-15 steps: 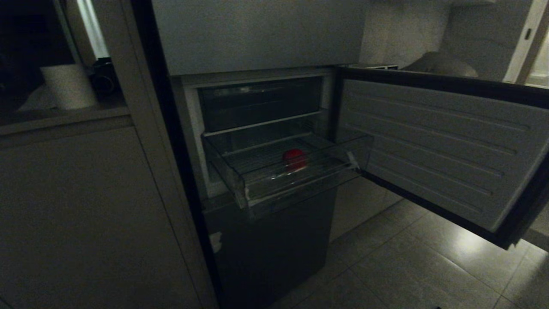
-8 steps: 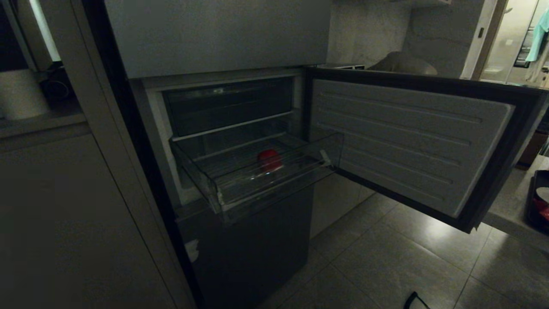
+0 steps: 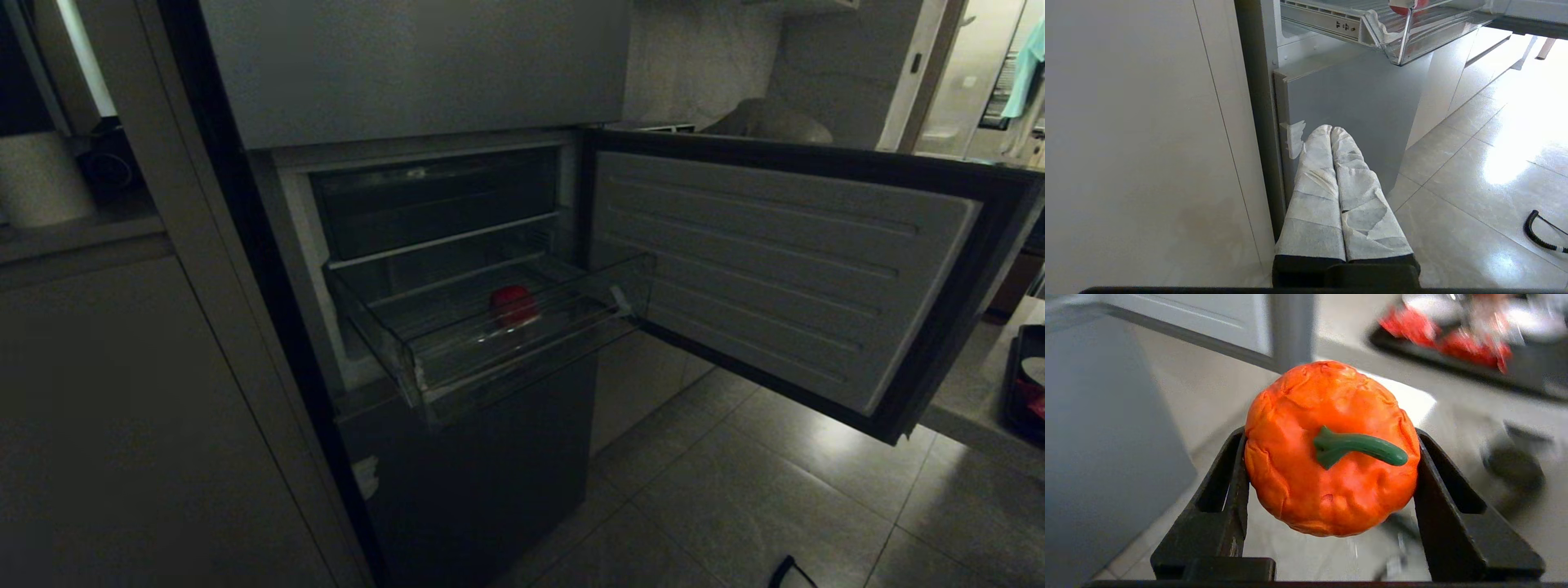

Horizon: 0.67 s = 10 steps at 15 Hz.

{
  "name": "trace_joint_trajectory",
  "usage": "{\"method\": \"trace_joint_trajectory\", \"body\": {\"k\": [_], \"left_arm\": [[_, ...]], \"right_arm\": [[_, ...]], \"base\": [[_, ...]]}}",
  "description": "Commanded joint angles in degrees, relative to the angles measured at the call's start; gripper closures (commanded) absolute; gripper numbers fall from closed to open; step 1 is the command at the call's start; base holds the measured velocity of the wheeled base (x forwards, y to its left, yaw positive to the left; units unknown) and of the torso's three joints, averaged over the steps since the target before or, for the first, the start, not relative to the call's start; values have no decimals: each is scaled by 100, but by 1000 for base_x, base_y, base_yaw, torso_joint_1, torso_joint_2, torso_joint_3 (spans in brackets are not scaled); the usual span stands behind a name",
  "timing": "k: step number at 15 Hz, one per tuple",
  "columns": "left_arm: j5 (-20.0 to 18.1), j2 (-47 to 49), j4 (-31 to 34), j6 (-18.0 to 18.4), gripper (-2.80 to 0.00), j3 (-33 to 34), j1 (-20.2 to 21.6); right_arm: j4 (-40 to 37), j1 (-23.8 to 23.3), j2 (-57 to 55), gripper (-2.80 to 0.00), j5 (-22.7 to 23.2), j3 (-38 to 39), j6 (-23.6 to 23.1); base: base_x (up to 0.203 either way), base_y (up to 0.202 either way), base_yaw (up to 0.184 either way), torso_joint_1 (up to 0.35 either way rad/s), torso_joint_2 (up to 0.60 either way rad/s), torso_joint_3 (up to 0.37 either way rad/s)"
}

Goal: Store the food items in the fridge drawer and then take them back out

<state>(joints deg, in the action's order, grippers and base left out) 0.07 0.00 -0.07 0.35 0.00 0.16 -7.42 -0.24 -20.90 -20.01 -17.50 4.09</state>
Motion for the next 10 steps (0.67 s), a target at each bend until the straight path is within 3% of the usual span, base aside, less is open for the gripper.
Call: {"method": "trace_joint_trajectory", "body": {"k": [1, 4, 7, 10], "left_arm": [[1, 0, -1, 0, 0, 0, 2], [1, 0, -1, 0, 0, 0, 2], [1, 0, -1, 0, 0, 0, 2], [1, 0, -1, 0, 0, 0, 2]], "right_arm": [[214, -18, -1771, 0, -215, -300, 421], [854, -317, -3297, 0, -353, -670, 809], [1695, -1146, -4655, 0, -345, -1227, 896], [2084, -2132, -5295, 0, -193, -1898, 692]], "base": [[0, 0, 0, 0, 0, 0], [0, 0, 0, 0, 0, 0], [0, 0, 0, 0, 0, 0], [0, 0, 0, 0, 0, 0]]}}
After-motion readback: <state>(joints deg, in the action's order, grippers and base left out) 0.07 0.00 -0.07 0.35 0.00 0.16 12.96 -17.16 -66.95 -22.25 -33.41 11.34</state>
